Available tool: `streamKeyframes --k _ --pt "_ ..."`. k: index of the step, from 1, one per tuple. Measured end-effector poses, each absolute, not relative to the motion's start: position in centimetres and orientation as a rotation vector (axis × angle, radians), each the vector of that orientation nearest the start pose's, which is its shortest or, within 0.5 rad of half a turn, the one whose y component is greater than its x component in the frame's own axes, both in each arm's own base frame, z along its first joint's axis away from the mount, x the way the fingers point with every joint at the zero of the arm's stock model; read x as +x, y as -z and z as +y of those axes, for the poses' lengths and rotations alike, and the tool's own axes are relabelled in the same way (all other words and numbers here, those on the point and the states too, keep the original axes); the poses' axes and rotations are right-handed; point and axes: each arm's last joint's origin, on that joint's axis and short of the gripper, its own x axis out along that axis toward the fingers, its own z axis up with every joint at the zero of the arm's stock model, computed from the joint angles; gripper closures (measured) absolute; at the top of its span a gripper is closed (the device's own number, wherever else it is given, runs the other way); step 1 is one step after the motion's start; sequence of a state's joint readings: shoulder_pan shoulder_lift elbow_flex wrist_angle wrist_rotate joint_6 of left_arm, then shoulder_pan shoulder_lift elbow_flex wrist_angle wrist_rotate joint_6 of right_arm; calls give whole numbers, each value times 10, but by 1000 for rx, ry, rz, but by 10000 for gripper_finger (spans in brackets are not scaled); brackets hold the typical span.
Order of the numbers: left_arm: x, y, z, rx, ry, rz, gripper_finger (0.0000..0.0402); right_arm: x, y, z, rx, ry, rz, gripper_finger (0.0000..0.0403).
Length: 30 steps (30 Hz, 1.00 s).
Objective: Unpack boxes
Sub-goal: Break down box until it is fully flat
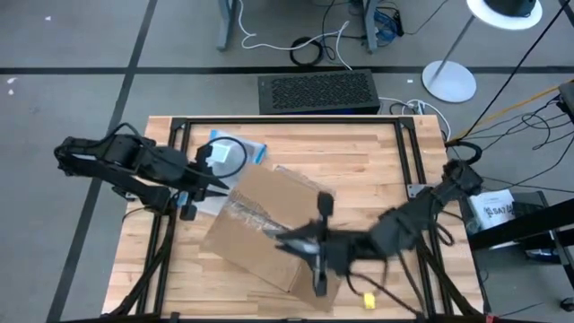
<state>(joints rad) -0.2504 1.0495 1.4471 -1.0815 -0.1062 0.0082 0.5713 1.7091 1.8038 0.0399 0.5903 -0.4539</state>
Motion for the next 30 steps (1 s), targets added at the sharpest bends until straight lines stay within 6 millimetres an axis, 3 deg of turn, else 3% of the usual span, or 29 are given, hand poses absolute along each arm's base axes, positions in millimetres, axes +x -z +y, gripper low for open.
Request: streamKeyframes --k 6,15,23,27,30 --pt "162 -421 -38 128 140 676 321 335 -445 146 -356 -14 -79 336" --pt "165 -421 -38 108 106 671 321 275 -445 88 -339 -208 -378 336" --pt "179 -396 -50 30 93 693 321 245 -387 61 -287 -255 -642 336" --pt "182 -388 -64 55 58 646 321 240 -359 58 -195 -182 -786 336" --pt "181 -391 -73 75 -44 581 321 244 -349 58 -55 -119 -852 336"
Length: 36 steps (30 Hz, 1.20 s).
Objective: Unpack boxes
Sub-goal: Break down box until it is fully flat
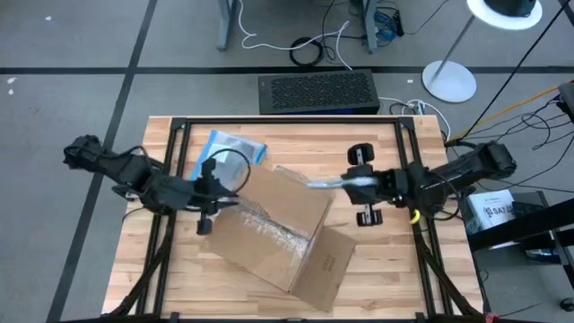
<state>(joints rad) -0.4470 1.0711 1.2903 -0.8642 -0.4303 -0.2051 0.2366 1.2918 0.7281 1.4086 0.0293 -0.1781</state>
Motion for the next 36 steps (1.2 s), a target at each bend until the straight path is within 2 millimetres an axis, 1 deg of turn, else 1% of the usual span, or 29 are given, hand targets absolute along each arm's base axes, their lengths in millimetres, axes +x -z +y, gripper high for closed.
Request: streamKeyframes --k 2,4,5,7,10,13,15,17,19,22,25,29,33,36 --pt "177 -391 -79 82 -115 554 321 251 -343 62 5 -84 -835 336" --pt "173 -392 -85 77 -202 511 321 260 -337 69 39 -65 -780 336" --pt "170 -392 -88 72 -240 489 321 263 -335 71 55 -58 -766 336" --pt "164 -391 -94 52 -300 454 325 266 -339 77 84 -57 -769 336" --pt "157 -382 -104 69 -385 451 344 269 -345 85 102 -38 -751 336" --pt "155 -367 -111 49 -461 492 372 273 -345 91 79 -53 -696 336" --pt "159 -357 -116 27 -510 521 390 273 -346 93 70 -60 -694 336" --pt "163 -348 -123 29 -554 517 397 273 -346 93 64 -67 -710 336" --pt "166 -342 -130 35 -596 476 394 273 -346 93 61 -94 -716 336" --pt "167 -337 -133 -14 -652 432 385 274 -346 91 86 -114 -715 336" --pt "170 -331 -136 -81 -691 409 380 278 -342 91 88 -118 -667 336" --pt "178 -324 -147 -138 -692 367 379 281 -336 95 73 -126 -591 336" --pt "189 -317 -161 -177 -680 326 379 284 -326 100 38 -51 -492 336" --pt "192 -320 -167 -152 -685 270 379 281 -322 102 -27 33 -466 336"
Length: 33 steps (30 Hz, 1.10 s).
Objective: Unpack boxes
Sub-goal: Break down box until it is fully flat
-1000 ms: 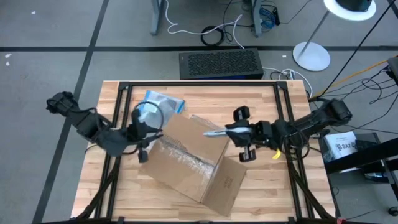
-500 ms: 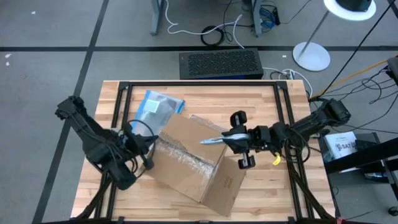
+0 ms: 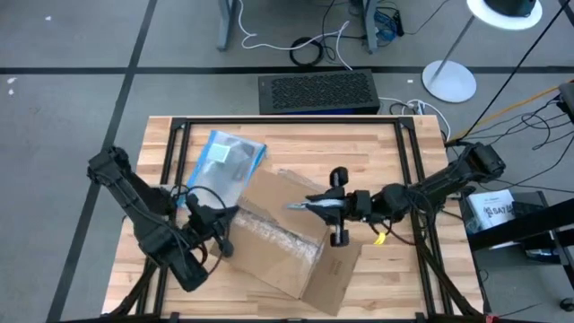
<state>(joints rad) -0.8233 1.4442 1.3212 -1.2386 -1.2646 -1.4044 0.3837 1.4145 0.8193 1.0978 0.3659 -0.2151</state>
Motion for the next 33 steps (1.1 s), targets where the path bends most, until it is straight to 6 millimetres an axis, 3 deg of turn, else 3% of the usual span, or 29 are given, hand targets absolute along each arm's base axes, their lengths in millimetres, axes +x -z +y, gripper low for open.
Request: streamKeyframes --k 6,12,18,25,33 --pt "190 -345 -170 -96 -683 142 378 278 -320 97 -155 179 -433 336" --pt "185 -357 -165 -38 -625 317 379 287 -315 84 -181 248 -411 336" --pt "167 -352 -154 -163 -666 513 379 287 -311 86 -209 277 -373 336" --pt "157 -356 -151 -221 -629 599 379 260 -321 103 -310 373 -182 336" --pt "154 -335 -151 -279 -671 716 379 252 -313 111 -367 463 -41 336"
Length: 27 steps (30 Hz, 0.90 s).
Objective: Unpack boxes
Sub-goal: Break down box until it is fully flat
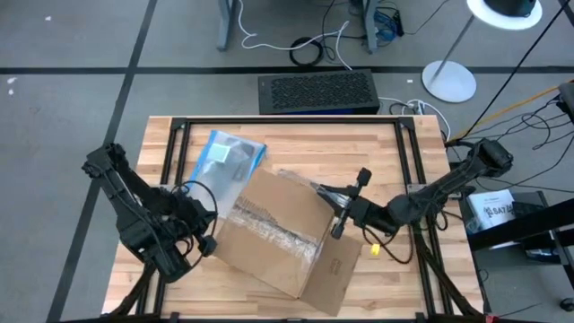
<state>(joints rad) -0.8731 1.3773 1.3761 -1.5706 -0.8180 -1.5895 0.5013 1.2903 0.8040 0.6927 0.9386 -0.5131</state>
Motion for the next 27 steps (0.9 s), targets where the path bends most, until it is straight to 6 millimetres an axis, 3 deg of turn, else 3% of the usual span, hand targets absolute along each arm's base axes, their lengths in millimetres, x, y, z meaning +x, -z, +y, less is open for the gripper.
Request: streamKeyframes --k 12,27 --pt "163 -332 -163 -347 -589 662 379 268 -300 84 -437 578 68 336" --pt "169 -332 -170 -370 -538 648 379 275 -307 45 -568 711 112 336"
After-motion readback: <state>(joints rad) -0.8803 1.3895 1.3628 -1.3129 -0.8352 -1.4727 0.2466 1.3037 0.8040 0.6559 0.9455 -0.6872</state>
